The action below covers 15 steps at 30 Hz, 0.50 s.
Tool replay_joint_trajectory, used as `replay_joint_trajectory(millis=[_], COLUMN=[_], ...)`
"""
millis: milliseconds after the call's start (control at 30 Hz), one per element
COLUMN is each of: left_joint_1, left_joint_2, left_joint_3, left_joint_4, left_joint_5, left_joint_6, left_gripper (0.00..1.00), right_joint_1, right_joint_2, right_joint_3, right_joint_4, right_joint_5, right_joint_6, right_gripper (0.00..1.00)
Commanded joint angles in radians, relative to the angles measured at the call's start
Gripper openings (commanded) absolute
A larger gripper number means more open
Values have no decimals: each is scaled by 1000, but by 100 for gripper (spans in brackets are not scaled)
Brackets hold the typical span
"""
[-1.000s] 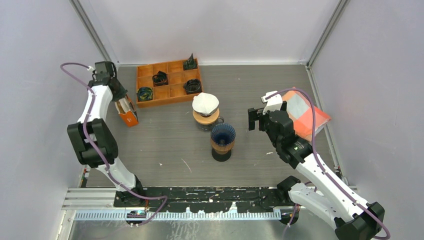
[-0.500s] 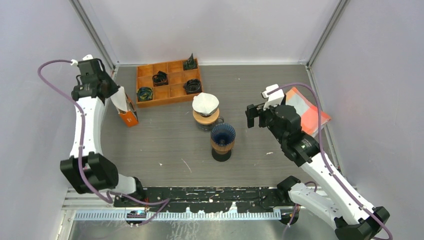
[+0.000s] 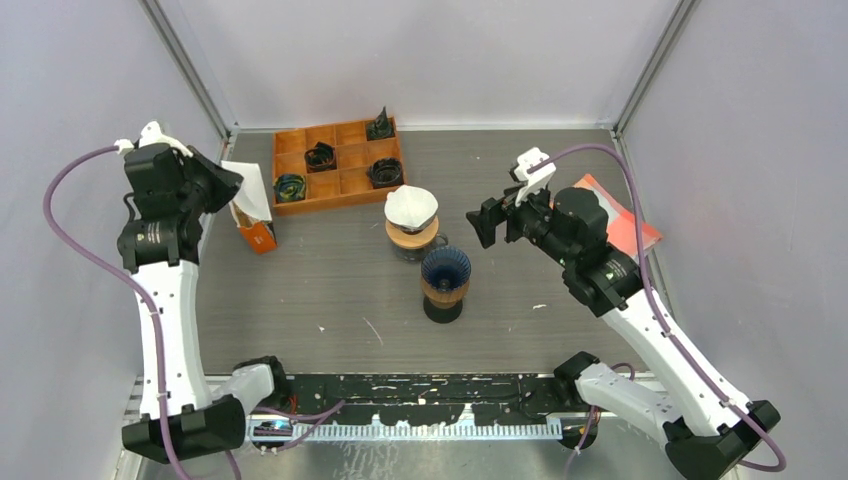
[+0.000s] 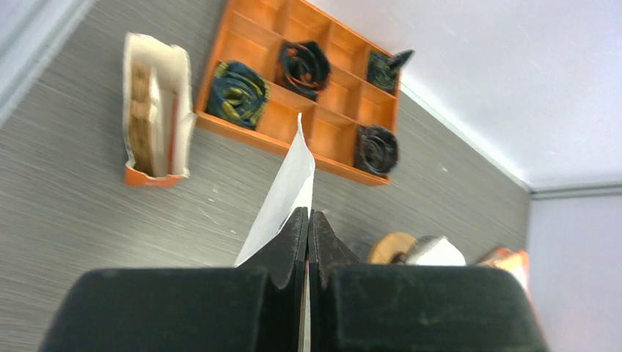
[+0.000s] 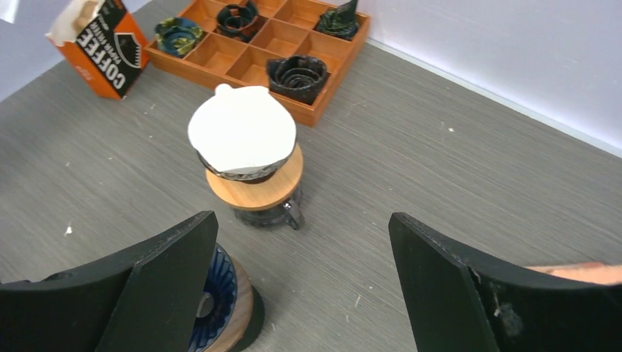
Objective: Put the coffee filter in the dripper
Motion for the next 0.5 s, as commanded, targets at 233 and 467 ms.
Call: replay_joint_trajectory(millis=[233,467], left_joint_1=[-241,-415], left_joint_2=[-93,-136], left_joint_3=[-150,-223], left_joint_4=[166,305], left_joint_5=[55,-53], left_joint_6=[-214,-337], left_gripper=[0,0], right_joint_1=[94,211], right_joint_2=[91,168], right_joint_3=[-1,-5], right_joint_4=[227,331], right_joint_5=[-97,-26], right_joint_6=[13,-44], right_gripper=[92,92])
